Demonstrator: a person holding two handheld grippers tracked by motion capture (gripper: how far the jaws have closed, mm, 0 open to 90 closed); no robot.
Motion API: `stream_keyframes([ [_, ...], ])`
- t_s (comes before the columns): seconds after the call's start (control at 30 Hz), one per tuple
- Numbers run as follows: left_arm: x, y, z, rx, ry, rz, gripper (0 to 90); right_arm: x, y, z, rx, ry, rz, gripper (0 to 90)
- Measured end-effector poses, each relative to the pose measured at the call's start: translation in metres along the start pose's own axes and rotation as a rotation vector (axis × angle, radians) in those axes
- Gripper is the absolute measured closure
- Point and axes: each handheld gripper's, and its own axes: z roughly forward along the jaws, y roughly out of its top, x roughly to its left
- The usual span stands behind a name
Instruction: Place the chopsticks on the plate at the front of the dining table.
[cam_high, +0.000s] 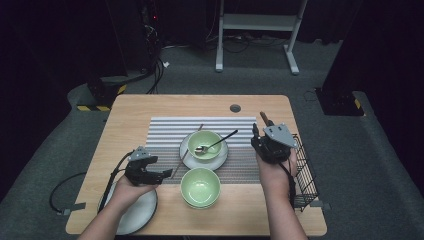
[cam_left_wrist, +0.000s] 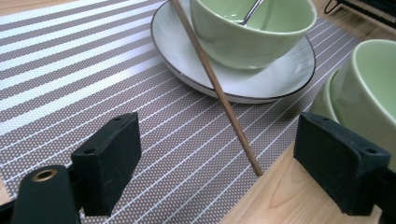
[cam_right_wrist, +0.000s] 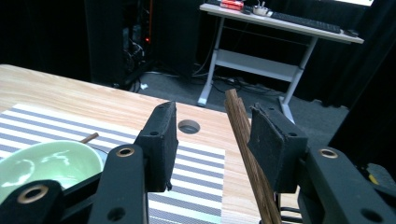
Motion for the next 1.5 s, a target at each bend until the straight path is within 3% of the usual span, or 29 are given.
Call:
stream_keyframes([
  [0.1, 0.001, -0.001, 0.000, -0.009, 0.012, -0.013, 21.1, -0.001, -0.001, 0.004, 0.009, -0.002, 0.000, 54.1],
  [0.3, 0.001, -0.003, 0.000, -0.009, 0.044, 0.002, 20.8, -0.004, -0.003, 0.012, 0.014, -0.014, 0.009, 58.4],
  [0.7, 0.005, -0.007, -0.002, -0.013, 0.047, -0.008, 23.5, -0.011, -0.004, 0.030, 0.031, -0.033, 0.036, 59.8],
  [0.77, 0.006, -0.007, -0.002, -0.006, 0.038, -0.024, 24.0, -0.011, -0.005, 0.032, 0.030, -0.044, 0.024, 61.7],
  [0.97, 0.006, -0.008, -0.003, -0.014, 0.049, -0.018, 24.5, -0.011, -0.006, 0.037, 0.036, -0.053, 0.016, 66.0],
  [1.17, 0.007, -0.008, -0.001, -0.005, 0.040, -0.029, 26.2, -0.011, -0.007, 0.040, 0.046, -0.060, -0.004, 65.5],
  [1.5, 0.006, -0.009, -0.001, -0.003, 0.044, -0.030, 26.2, -0.015, -0.007, 0.044, 0.052, -0.061, 0.019, 69.3],
])
